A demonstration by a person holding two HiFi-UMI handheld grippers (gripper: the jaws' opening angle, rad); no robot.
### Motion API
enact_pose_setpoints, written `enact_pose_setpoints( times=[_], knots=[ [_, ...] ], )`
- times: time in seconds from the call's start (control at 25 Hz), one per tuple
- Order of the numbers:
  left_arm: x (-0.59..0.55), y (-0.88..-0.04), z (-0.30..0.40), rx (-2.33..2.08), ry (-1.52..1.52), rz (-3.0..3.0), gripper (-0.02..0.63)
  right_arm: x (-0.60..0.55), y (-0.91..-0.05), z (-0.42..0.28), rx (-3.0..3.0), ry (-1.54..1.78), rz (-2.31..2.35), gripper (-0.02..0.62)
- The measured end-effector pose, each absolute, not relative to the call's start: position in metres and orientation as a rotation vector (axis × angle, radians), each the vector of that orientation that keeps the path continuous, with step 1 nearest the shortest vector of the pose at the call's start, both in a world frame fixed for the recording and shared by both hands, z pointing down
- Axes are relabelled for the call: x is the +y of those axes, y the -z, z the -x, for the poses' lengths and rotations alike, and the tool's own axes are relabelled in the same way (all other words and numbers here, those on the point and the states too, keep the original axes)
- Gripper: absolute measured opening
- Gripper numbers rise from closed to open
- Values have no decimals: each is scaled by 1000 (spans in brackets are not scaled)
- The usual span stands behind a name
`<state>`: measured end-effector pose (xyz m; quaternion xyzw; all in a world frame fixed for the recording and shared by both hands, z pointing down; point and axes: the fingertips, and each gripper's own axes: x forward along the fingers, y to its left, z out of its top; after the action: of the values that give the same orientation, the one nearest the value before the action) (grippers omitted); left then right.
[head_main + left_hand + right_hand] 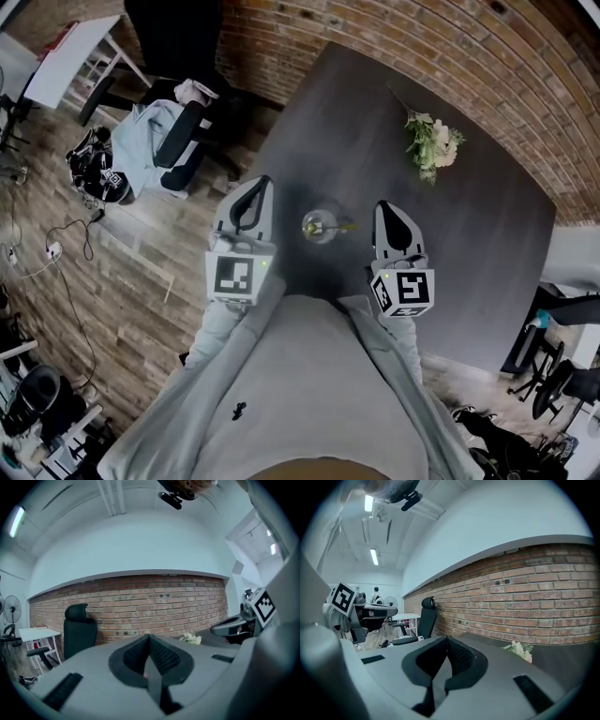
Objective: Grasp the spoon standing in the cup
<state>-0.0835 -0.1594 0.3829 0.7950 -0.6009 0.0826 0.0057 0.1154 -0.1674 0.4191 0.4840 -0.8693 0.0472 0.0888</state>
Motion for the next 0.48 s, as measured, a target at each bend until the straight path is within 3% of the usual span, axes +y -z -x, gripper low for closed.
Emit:
enact_pose_setpoints(
  times=[0.48],
  knots=[
    [-178,-379,61,-1664,-256,-2692,18,-151,-415,-127,-2481,-179,-1631,17]
  ],
)
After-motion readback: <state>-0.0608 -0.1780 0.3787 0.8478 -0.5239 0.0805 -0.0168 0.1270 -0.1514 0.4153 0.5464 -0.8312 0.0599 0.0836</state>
